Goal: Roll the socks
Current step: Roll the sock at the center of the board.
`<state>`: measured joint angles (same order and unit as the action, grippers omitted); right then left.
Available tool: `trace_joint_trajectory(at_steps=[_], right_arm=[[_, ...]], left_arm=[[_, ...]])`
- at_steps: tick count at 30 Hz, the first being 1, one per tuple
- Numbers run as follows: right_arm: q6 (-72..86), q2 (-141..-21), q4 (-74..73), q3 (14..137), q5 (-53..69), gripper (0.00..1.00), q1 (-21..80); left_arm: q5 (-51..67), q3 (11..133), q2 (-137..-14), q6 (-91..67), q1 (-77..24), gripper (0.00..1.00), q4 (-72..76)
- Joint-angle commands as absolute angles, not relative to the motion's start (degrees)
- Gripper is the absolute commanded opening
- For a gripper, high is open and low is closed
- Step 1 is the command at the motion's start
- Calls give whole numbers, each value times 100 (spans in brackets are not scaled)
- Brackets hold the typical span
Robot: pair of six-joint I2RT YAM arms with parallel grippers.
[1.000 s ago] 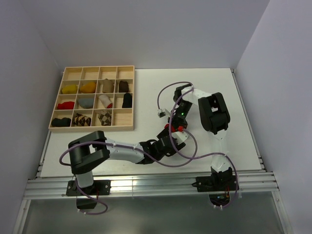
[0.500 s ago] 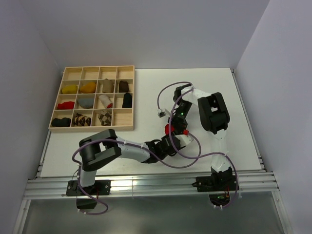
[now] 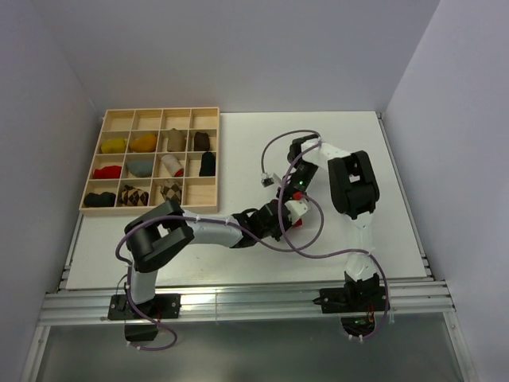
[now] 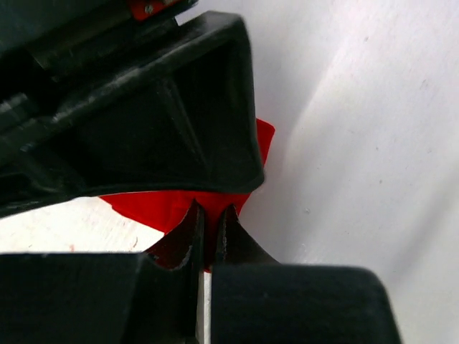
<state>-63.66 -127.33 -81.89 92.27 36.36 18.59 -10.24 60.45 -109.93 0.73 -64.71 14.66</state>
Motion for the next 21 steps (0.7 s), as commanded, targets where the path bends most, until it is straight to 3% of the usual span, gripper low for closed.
trace_joint_trajectory(at_steps=[1, 11, 21], right_arm=[[-6207, -12112, -7701, 9273, 4340, 47, 1706], [-4791, -10470, -5723, 8132, 4728, 49, 730], [-4815, -9502, -4844, 7270, 4958, 51, -220]], left_arm=[[157, 6143, -10995, -571, -6241, 0, 1029], [1396, 5923, -10863, -1072, -5670, 0, 1143], [1959, 7459, -11662, -1520, -5344, 0, -655]])
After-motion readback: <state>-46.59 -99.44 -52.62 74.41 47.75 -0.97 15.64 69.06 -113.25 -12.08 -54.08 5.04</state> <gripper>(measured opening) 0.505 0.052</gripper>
